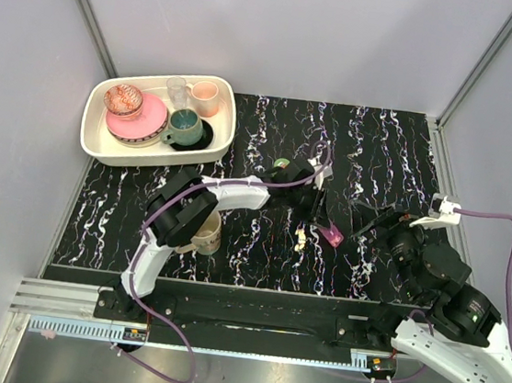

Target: Sort the pills into containers

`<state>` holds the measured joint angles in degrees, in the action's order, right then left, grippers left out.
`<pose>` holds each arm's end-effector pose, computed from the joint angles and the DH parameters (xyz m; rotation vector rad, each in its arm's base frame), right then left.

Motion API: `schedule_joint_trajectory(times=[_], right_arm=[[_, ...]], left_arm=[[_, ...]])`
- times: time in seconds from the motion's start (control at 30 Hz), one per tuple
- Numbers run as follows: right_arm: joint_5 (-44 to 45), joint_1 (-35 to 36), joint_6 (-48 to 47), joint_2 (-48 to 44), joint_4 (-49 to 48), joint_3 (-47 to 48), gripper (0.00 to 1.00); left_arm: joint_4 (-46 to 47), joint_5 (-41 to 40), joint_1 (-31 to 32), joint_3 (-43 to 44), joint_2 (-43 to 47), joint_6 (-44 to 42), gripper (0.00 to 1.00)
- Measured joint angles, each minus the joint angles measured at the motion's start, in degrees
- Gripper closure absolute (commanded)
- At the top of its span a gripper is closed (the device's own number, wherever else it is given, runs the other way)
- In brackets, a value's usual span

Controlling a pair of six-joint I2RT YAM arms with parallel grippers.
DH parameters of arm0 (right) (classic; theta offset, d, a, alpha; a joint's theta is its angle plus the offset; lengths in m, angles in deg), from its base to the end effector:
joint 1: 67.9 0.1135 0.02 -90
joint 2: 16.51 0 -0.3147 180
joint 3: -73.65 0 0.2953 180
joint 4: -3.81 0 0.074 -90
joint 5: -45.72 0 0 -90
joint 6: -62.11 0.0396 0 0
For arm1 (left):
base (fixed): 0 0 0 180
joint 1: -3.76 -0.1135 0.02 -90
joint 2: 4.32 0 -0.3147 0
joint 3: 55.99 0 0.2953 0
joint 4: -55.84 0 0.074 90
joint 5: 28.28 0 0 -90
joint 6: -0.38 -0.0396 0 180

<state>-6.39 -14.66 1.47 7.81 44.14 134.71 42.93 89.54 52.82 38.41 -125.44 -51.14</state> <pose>0.0643 0.0455 0.4132 0.1705 1.6416 0.5687 0.3336 -0.4128 0.1806 0.5260 2.4888 -1.2738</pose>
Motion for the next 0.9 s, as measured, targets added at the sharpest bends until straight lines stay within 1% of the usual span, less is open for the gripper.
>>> schedule_joint_trajectory(times=[0.07, 0.2, 0.33, 0.43, 0.63, 0.77, 0.83, 0.87, 0.9], right_arm=[[0.0, 0.0, 0.1, 0.0, 0.0, -0.2, 0.06], [-0.1, 0.0, 0.5, 0.0, 0.1, -0.7, 0.05], [-0.4, 0.0, 0.9, 0.0, 0.2, -1.0, 0.05], [-0.5, 0.0, 1.1, 0.0, 0.5, -1.1, 0.05], [-1.0, 0.0, 1.1, 0.0, 0.9, -1.2, 0.05], [-1.1, 0.0, 1.1, -0.1, 0.9, -1.2, 0.05], [-1.1, 0.0, 1.1, -0.2, 0.9, -1.4, 0.05], [-1.1, 0.0, 1.1, -0.2, 1.0, -1.4, 0.05], [-1.1, 0.0, 1.1, -0.3, 1.1, -1.4, 0.04]], left_arm=[[-2.6, 0.0, 0.7, 2.6, -1.6, -0.9, 0.81], [-7.1, -2.9, 2.0, 7.1, -2.5, -4.1, 0.66], [-10.0, -4.9, 2.7, 8.9, -3.0, -6.0, 0.51], [-11.9, -6.6, 2.6, 9.2, -3.6, -7.1, 0.46], [-14.3, -8.0, 2.5, 9.2, -5.2, -7.4, 0.42], [-14.4, -8.2, 2.5, 9.2, -5.2, -7.5, 0.35], [-14.2, -8.3, 2.5, 9.3, -5.2, -7.5, 0.33], [-14.2, -8.4, 2.5, 9.5, -5.2, -7.5, 0.29], [-14.2, -8.7, 2.5, 9.6, -5.2, -7.6, 0.27]])
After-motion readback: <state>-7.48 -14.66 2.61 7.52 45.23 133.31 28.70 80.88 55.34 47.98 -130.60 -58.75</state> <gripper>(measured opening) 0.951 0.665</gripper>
